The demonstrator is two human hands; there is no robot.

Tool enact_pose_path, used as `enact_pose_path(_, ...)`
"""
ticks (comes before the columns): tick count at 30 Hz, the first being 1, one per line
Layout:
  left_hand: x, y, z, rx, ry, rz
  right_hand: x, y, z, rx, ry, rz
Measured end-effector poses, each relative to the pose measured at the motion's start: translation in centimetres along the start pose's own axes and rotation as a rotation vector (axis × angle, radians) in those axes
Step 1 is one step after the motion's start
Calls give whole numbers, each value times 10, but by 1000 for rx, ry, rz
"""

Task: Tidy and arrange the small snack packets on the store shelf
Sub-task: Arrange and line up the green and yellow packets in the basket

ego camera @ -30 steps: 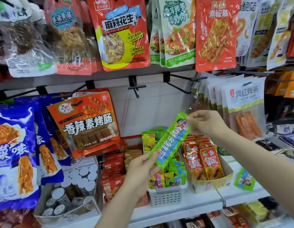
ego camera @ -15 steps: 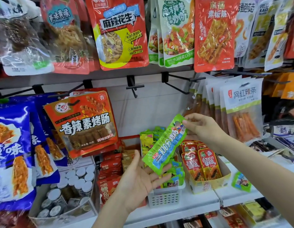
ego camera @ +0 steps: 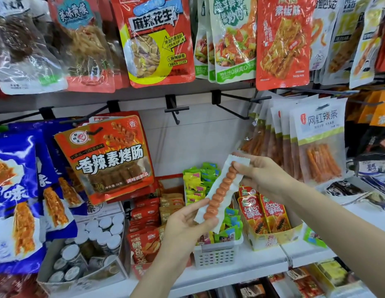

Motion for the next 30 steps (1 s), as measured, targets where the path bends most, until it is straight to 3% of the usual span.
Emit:
enact_pose_path(12, -7, -1, 3, 30, 34, -10, 0, -2, 2, -37, 0, 18)
enact_pose_path(14, -6, 1, -1, -23, -145, -30, 1, 0, 1, -48, 87, 4)
enact_pose_path(19, 20, 2, -16, -404, -529, -209, 9, 3, -8, -92, 217, -121)
enact_pose_path(21, 22, 5, -13, -418, -651, -211, 11, 3, -13, -98, 227, -176)
enact_pose_path(23, 18, 10, -7, -318, -735, -185, 10, 1, -14, -58, 211, -207)
enact_pose_path(27, -8, 20, -2, -99, -325, -15, -10, -1, -11, 101, 181, -156)
enact_pose_path(30, -16, 23, 4, 19, -37, 26, -20, -1, -12, 123, -108, -124)
Point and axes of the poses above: each hand's wrist, its own y-axis towards the middle knuckle, its own x-axis out of the palm, z = x × y, the point moved 7 cm from there along y, towards the middle knuckle, and after that the axes turned 7 degrees about -z, right-handed, at the moved point
